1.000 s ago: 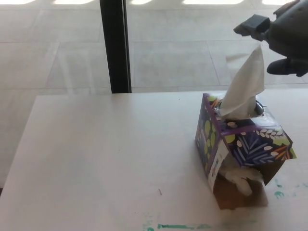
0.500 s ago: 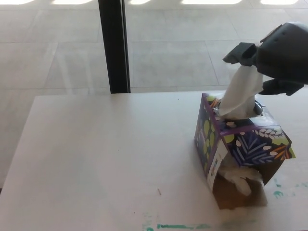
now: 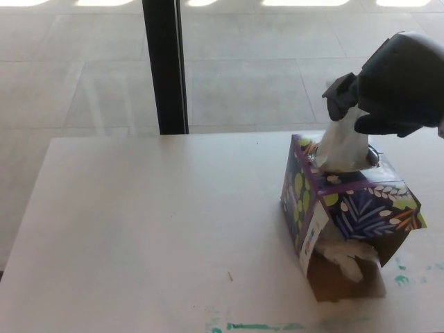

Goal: The robot uses its right hand to pull out a tissue from the tissue box kept in the middle of the desk and put it on the right side

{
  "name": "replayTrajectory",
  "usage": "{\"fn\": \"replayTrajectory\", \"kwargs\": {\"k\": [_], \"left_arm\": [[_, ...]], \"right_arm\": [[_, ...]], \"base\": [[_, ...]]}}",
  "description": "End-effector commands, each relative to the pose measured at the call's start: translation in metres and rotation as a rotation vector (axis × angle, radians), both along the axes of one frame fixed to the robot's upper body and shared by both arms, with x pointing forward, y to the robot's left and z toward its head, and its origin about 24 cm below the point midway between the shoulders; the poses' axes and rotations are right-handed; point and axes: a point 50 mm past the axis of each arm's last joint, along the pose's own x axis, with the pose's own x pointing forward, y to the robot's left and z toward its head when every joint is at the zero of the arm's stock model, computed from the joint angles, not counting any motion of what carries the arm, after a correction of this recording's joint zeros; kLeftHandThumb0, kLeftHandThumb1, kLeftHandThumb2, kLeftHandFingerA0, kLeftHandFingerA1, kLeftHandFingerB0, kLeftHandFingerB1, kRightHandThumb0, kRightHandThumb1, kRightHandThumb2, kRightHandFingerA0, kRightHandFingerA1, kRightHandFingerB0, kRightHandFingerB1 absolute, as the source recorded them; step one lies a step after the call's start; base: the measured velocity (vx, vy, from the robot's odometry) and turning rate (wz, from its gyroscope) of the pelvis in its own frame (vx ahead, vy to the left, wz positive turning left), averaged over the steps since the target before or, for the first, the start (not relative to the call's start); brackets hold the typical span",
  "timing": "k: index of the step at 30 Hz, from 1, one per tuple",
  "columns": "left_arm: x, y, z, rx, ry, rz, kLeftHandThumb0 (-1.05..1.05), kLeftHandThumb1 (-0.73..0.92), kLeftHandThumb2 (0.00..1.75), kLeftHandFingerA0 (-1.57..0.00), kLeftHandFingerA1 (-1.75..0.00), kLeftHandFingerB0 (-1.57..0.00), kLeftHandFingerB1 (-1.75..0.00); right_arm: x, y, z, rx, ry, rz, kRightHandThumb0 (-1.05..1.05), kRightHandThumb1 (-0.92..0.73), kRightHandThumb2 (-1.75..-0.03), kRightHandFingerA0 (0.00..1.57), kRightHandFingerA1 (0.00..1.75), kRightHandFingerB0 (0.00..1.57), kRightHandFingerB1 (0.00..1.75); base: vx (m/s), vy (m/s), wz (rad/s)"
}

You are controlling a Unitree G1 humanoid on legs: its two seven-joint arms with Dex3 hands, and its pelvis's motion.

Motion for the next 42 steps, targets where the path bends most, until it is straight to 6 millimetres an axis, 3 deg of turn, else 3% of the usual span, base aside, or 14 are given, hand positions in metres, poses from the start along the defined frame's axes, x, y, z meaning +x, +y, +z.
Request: {"fn": "replayTrajectory", "kwargs": {"k": [1,6,11,16,17,18,24,31,33,35,36,37,39,42], "left_arm": [[-0.002,0.007,0.007,0.035,-0.009,-0.005,-1.05,0.92,0.93,-0.73,-1.25,-0.5,-1.07],[-0.001,0.007,0.007,0.025,-0.013,0.001,-1.05,0.91,0.93,-0.78,-1.25,-0.52,-1.08],[0.001,0.006,0.006,0.022,-0.01,0.003,-1.05,0.92,0.94,-0.8,-1.24,-0.52,-1.06],[0.001,0.006,0.007,0.031,-0.007,-0.006,-1.05,0.92,0.93,-0.77,-1.22,-0.52,-1.05],[0.001,0.006,0.007,0.022,-0.009,-0.006,-1.05,0.92,0.92,-0.76,-1.22,-0.51,-1.05],[0.001,0.006,0.007,0.021,-0.01,-0.006,-1.05,0.92,0.93,-0.77,-1.23,-0.5,-1.06],[-0.003,0.004,0.004,0.011,-0.01,0.003,-1.05,0.9,0.92,-0.76,-1.23,-0.52,-1.07],[-0.007,0.004,0.003,0.018,0.003,0.004,-1.05,0.92,0.93,-0.75,-1.22,-0.51,-1.07],[-0.007,0.004,0.003,0.023,-0.001,0.003,-1.05,0.92,0.92,-0.76,-1.2,-0.52,-1.05],[-0.008,0.004,0.002,0.014,-0.008,0.018,-1.05,0.91,0.92,-0.79,-1.23,-0.53,-1.08],[-0.009,0.004,0.002,0.015,-0.006,0.017,-1.05,0.8,1.25,-0.83,-1.22,-0.55,-1.05],[-0.01,0.003,0.001,0.015,-0.002,0.016,-1.05,0.91,0.93,-0.78,-1.24,-0.52,-1.08],[-0.011,0.003,0.001,0.018,-0.001,0.009,-1.05,0.92,0.94,-0.77,-1.24,-0.51,-1.1],[-0.011,0.003,0.001,0.012,-0.005,0.015,-1.05,0.91,0.93,-0.76,-1.24,-0.48,-1.09]], "right_arm": [[-0.002,-0.007,-0.002,-0.003,-0.036,0.015,-0.3,-0.46,-0.9,0.99,1.75,0.87,1.23],[-0.002,-0.013,-0.005,-0.013,-0.03,0.019,-0.32,-0.39,-0.96,0.97,1.75,0.82,1.44],[-0.002,-0.015,-0.011,-0.019,0.013,0.0,-0.34,-0.53,-0.75,0.91,1.75,0.85,1.17],[-0.002,-0.016,-0.015,-0.036,0.02,-0.025,-0.31,-0.53,-0.79,0.88,1.74,0.78,1.4],[-0.003,-0.016,-0.017,-0.038,0.033,-0.034,-0.34,-0.48,-0.86,1.08,1.74,0.68,1.45],[-0.003,-0.017,-0.019,-0.032,0.03,-0.036,-0.33,-0.49,-0.89,0.89,1.75,0.73,1.58],[-0.005,-0.019,-0.028,0.074,0.033,-0.037,-0.32,-0.48,-0.95,0.93,1.75,0.69,1.68],[-0.003,-0.02,-0.006,0.082,-0.088,-0.03,-0.28,-0.51,-0.88,0.92,1.75,0.73,1.49],[-0.002,-0.021,-0.001,0.104,-0.126,-0.03,-0.24,-0.56,-0.89,1.08,1.67,0.77,1.28],[0.003,-0.022,0.011,0.443,-0.097,-0.088,-0.23,-0.44,-1.1,0.96,1.71,0.8,1.46],[0.005,-0.021,0.014,0.559,-0.071,-0.107,-0.3,-0.46,-1.15,1.23,1.4,0.95,1.22],[0.006,-0.02,0.016,0.673,-0.042,-0.112,-0.24,-0.45,-1.25,0.96,1.75,0.81,1.47],[0.007,-0.019,0.017,0.729,-0.036,-0.119,-0.26,-0.43,-1.3,0.98,1.75,0.84,1.46],[0.016,-0.012,0.028,1.265,0.152,-0.176,-0.26,-0.42,-1.33,0.94,1.74,0.82,1.54]], "base": [[0.0,0.0,0.0],[0.0,0.0,0.0],[0.0,0.0,0.0],[0.0,0.0,0.0],[0.0,0.0,0.0],[0.0,0.0,0.0],[0.0,0.0,0.0],[0.0,0.0,0.0],[0.0,0.0,0.0],[0.0,0.0,0.0],[0.0,0.0,0.0],[0.0,0.0,0.0],[0.0,0.0,0.0],[0.0,0.0,0.0]]}}
